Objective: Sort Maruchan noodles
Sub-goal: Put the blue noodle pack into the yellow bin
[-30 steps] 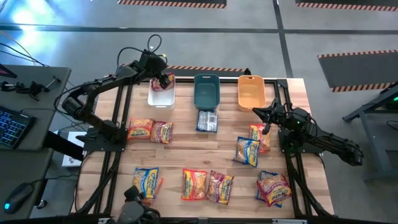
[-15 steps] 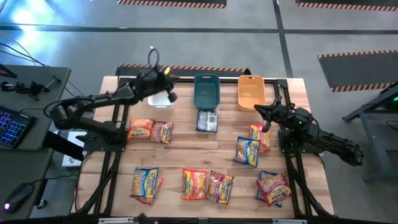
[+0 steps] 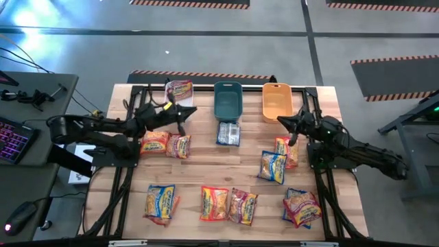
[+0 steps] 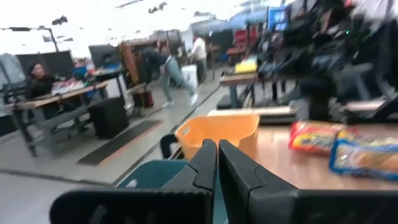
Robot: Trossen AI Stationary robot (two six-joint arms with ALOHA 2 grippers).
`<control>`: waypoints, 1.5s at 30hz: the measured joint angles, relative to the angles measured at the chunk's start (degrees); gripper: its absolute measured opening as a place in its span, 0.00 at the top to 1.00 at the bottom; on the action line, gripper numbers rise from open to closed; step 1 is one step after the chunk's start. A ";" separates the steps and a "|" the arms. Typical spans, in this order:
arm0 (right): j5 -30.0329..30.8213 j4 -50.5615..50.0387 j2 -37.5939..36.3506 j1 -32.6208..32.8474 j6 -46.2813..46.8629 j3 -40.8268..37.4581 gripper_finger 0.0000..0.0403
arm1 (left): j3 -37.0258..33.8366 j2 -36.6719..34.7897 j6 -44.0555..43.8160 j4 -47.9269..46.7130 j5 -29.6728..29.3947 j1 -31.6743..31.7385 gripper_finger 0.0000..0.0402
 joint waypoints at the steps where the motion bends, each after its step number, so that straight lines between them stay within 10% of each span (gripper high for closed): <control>1: 0.69 -1.72 1.85 0.85 1.74 1.00 0.99 | -0.86 0.18 -0.60 1.87 0.14 0.00 0.99; 21: 12.15 -36.25 33.21 38.42 64.87 24.33 0.96 | -1.39 0.26 -0.73 8.96 -0.09 2.15 0.99; 36: 13.19 -47.98 43.99 58.54 110.54 24.27 0.44 | -1.39 0.26 -1.73 8.46 -0.09 2.22 0.99; 45: 22.09 -49.36 46.48 61.71 117.61 24.23 0.31 | -1.37 0.29 -1.84 8.42 -0.09 2.21 0.99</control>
